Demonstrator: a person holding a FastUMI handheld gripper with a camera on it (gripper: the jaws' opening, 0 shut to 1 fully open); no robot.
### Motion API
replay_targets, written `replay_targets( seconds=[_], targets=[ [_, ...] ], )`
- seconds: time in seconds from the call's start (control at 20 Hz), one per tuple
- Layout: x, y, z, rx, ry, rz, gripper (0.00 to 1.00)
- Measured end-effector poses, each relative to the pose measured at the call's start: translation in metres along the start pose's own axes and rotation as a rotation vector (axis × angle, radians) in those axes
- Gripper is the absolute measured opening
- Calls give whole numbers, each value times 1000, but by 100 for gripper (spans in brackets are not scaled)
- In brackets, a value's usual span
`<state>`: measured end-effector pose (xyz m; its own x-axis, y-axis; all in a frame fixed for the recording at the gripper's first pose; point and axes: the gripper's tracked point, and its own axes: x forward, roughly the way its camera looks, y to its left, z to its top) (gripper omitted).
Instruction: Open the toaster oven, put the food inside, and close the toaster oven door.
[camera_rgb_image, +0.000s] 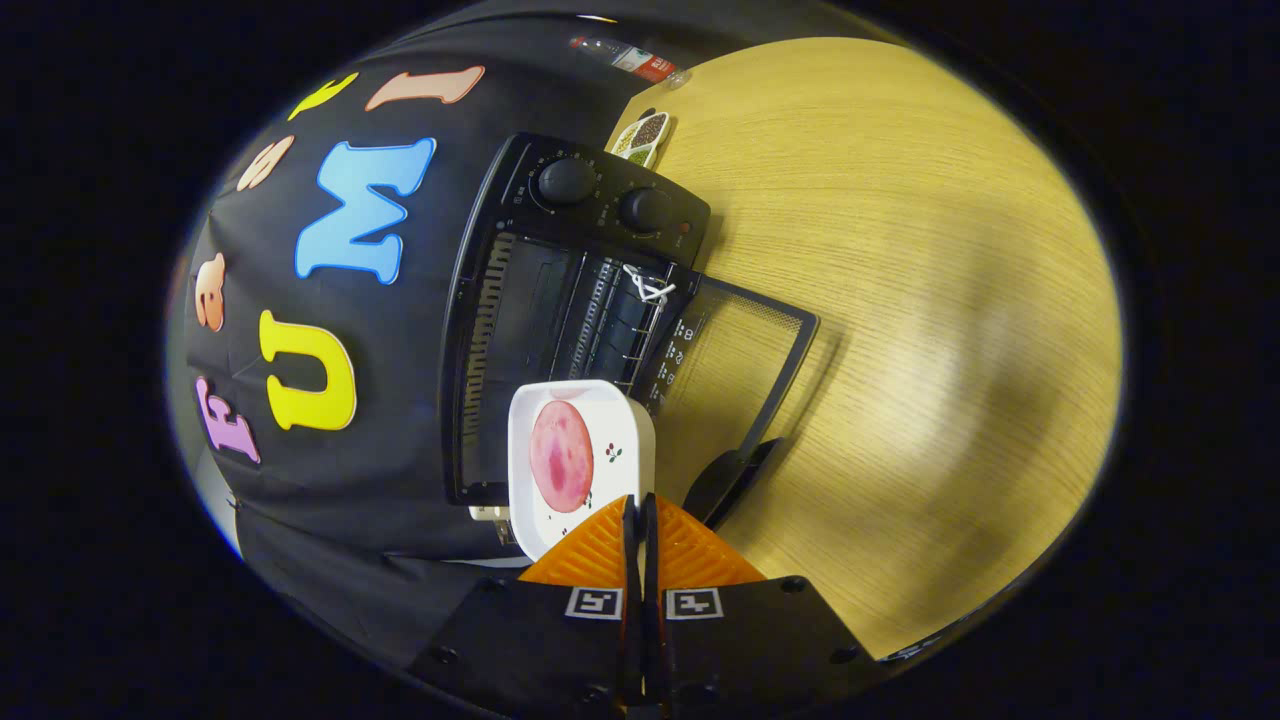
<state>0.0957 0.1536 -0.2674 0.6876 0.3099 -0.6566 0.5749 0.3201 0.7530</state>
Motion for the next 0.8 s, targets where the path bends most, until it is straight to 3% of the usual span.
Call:
replay_targets(
  seconds=[0.8],
  targets=[
    [85, 37, 37, 183, -196, -23, 2]
  ],
)
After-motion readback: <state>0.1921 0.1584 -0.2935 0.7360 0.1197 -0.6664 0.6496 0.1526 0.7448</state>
